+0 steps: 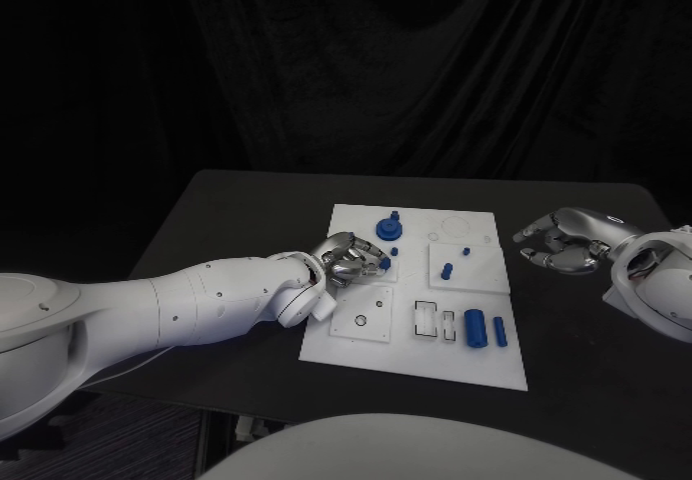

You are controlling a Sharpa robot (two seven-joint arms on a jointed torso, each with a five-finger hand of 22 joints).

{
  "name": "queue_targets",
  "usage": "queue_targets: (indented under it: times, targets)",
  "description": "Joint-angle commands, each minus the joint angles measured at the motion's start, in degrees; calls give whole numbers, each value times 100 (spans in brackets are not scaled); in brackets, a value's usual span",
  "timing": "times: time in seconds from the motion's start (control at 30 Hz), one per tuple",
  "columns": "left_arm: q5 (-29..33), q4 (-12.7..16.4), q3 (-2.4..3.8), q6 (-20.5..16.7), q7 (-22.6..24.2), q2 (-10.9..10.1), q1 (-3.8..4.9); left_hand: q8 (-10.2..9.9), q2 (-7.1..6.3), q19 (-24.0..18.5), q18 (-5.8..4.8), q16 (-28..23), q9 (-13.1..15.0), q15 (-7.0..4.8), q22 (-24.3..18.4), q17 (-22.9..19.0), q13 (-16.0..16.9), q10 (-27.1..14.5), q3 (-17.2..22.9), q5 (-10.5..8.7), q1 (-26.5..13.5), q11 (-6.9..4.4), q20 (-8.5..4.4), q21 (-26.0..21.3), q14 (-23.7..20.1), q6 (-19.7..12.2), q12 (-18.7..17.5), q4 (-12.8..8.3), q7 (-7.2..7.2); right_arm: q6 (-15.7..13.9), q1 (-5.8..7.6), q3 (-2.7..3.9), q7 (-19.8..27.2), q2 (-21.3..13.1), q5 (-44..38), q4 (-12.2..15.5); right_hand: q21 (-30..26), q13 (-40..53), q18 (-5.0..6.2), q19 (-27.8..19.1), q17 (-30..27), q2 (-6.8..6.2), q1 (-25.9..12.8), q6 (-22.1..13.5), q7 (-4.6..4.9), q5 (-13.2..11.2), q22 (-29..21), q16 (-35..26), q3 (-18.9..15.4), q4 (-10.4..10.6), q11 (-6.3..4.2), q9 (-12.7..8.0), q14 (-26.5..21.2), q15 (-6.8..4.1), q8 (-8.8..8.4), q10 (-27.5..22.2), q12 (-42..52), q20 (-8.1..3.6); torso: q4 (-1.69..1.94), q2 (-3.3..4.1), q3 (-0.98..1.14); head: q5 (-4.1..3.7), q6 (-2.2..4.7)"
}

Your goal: Assemble the parts on the task board

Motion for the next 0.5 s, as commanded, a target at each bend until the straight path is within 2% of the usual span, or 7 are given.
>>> queue_targets:
  times: [0.03, 0.17, 0.23, 0.37, 0.5]
  targets:
    - [309, -94, -131, 292, -646, -10, -161, 927, 92, 367, -880, 14, 939, -40, 1387, 1509, 1487, 589, -26, -2, 28, -51, 23, -21, 605, -55, -23, -5, -8, 48, -17, 3, -76, -4, -14, 5, -34, 710, 111, -29, -4, 43, -33, -35, 2, 15, 870, -20, 31, -1, -4, -8, 164, 20, -25, -38, -20, -9, 3, 3, 2, 5, -1]
    - [272, -89, -131, 238, -695, -2, -163, 960, 89, 365, -880, 14, 943, -58, 1387, 1509, 1487, 589, -1, 73, 51, -66, 1, -22, 605, -165, -23, -31, -18, 44, -18, 3, -74, -12, -14, 8, -33, 697, 111, -28, -1, 44, -34, -36, 2, 13, 870, -17, 32, -2, -4, -8, 165, 19, -25, -50, -33, -9, 5, 2, -1, 15, -1]
    - [90, -78, -131, 197, -758, -3, -165, 982, 48, 375, -886, 14, 933, -63, 1395, 1509, 1487, 589, 44, 252, 96, -68, -10, 1, 605, -239, -23, -97, -14, 43, -18, 3, -74, -15, -14, 11, -33, 697, 111, -28, -1, 44, -34, -36, 2, 13, 870, -17, 32, -2, -4, -8, 165, 19, -25, -50, -33, -9, 6, 2, -1, 19, -1]
    - [-317, -42, -132, 114, -923, -13, -171, 979, -7, 384, -891, 14, 910, -63, 1401, 1509, 1487, 589, 71, 319, 104, -65, -14, 22, 605, -342, -23, -146, -6, 46, -19, 3, -73, -15, -14, 14, -33, 701, 111, -28, 3, 43, -32, -42, 0, 8, 871, -14, 34, -6, -5, -10, 166, 19, -25, -45, -29, -10, 5, 2, -2, 21, -1]
    - [-472, -19, -132, 40, -1089, -23, -177, 979, -18, 392, -895, 14, 898, -62, 1406, 1509, 1487, 589, 100, 352, 115, -61, -15, 38, 605, -393, -23, -173, 0, 53, -20, 3, -74, -14, -14, 16, -33, 701, 111, -28, 3, 43, -32, -42, 0, 8, 871, -14, 34, -6, -5, -10, 166, 19, -25, -45, -29, -10, 7, 3, -7, 26, -1]
